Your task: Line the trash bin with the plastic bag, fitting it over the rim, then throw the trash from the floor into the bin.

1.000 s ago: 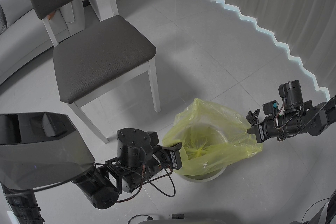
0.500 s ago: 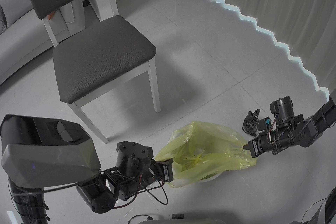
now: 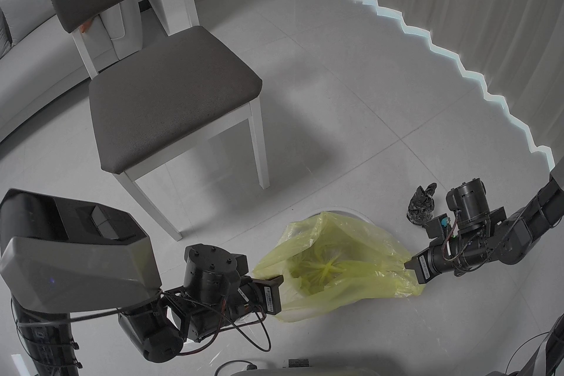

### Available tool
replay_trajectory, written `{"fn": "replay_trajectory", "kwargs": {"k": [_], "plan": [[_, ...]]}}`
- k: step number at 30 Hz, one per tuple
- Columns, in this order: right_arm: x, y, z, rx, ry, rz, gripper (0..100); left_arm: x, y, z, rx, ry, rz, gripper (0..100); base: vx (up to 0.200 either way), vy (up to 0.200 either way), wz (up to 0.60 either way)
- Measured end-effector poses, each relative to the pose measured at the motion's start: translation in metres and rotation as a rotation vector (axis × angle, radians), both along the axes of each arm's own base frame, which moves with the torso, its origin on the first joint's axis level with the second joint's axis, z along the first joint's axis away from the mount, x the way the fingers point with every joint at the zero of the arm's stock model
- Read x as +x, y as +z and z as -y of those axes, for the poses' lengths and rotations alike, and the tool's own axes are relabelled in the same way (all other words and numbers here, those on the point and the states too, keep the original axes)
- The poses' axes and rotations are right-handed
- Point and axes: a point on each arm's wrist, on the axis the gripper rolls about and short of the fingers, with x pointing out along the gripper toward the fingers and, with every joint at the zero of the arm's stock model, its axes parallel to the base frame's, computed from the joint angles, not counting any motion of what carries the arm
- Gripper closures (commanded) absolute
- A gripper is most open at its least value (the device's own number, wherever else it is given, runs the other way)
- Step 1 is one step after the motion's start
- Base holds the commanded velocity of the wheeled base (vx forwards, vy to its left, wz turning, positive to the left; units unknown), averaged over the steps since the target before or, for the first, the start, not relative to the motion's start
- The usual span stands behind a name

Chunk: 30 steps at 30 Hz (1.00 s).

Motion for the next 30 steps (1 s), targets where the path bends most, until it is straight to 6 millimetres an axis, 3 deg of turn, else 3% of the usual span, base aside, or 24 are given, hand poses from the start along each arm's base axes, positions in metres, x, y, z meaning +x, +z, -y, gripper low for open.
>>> {"fn": "replay_trajectory", "kwargs": {"k": [16, 30], "plan": [[-0.026, 0.022, 0.009, -0.034, -0.022, -0.032, 100, 0.003, -0.005, -0.009, 0.030, -0.001, 0.005, 100, 0.000, 0.000, 0.00], [0.004, -0.014, 0.002, -0.034, -0.028, -0.028, 100, 0.026, -0.026, -0.009, 0.069, -0.010, 0.030, 100, 0.000, 0.000, 0.00]]}}
